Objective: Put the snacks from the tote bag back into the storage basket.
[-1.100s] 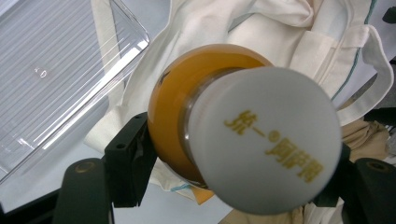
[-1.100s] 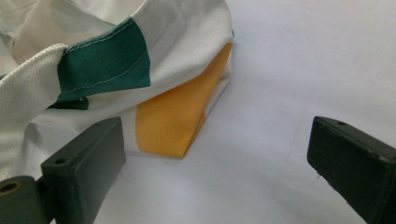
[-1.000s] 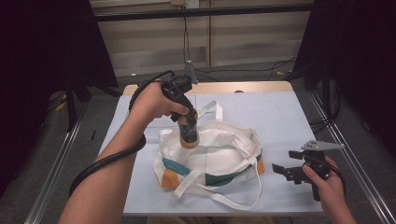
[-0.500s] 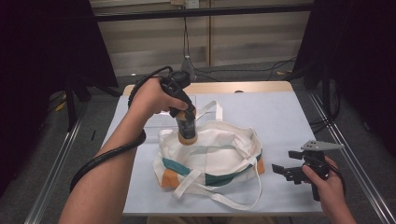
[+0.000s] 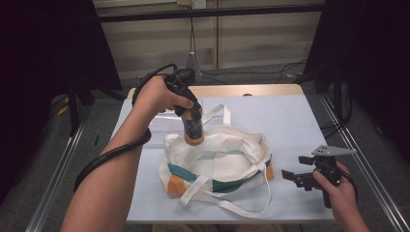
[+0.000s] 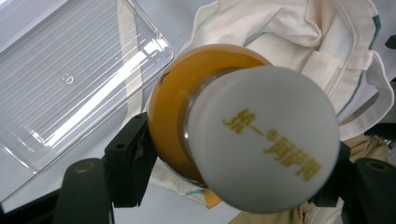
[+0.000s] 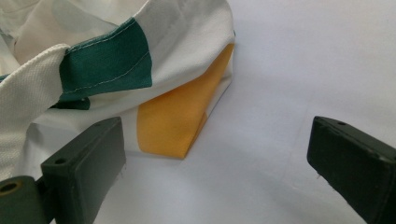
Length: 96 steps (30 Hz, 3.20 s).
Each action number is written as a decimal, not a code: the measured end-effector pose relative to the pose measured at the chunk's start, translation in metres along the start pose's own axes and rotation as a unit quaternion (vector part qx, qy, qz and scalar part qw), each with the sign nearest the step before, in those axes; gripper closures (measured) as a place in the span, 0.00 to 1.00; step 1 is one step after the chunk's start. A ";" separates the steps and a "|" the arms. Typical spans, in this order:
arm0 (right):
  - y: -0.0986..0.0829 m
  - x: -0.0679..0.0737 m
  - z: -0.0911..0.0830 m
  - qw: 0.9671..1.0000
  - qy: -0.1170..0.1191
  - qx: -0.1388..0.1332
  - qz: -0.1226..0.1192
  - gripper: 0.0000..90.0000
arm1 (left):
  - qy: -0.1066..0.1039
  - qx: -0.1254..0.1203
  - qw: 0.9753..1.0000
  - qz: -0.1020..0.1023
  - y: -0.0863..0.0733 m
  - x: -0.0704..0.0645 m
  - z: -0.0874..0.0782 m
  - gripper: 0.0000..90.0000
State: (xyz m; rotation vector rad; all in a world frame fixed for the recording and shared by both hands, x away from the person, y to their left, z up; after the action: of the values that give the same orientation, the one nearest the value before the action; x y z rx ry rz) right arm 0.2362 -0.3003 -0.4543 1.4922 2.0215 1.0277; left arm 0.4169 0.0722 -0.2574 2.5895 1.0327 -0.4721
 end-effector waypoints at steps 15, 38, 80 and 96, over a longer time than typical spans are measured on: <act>0.000 0.000 0.000 1.000 0.001 0.000 0.000 0.04 | 0.005 -0.010 1.000 -0.012 0.006 0.007 -0.008 0.34; 0.000 0.000 0.001 1.000 0.004 0.000 0.001 0.04 | 0.018 -0.015 0.999 -0.031 0.013 0.024 -0.019 0.34; 0.001 -0.001 0.002 1.000 0.004 -0.001 0.003 0.04 | 0.026 -0.020 0.999 -0.042 0.036 0.051 -0.008 0.34; 0.001 -0.002 0.001 1.000 0.005 -0.001 0.004 0.04 | 0.034 -0.021 0.998 -0.044 0.041 0.060 -0.003 0.34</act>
State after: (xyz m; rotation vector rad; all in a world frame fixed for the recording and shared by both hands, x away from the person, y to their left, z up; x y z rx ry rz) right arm 0.2380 -0.3014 -0.4545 1.4988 2.0216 1.0427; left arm 0.4878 0.0813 -0.2725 2.5475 1.1711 -0.3808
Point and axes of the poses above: each handheld gripper's, and its own axes: z roughly forward along the jaws, y roughly out of its top, x roughly to its left, the point moved 1 cm from there along z, roughly forward along the jaws, and after that the axes turned 14 degrees about -y, right-handed, at the moved point
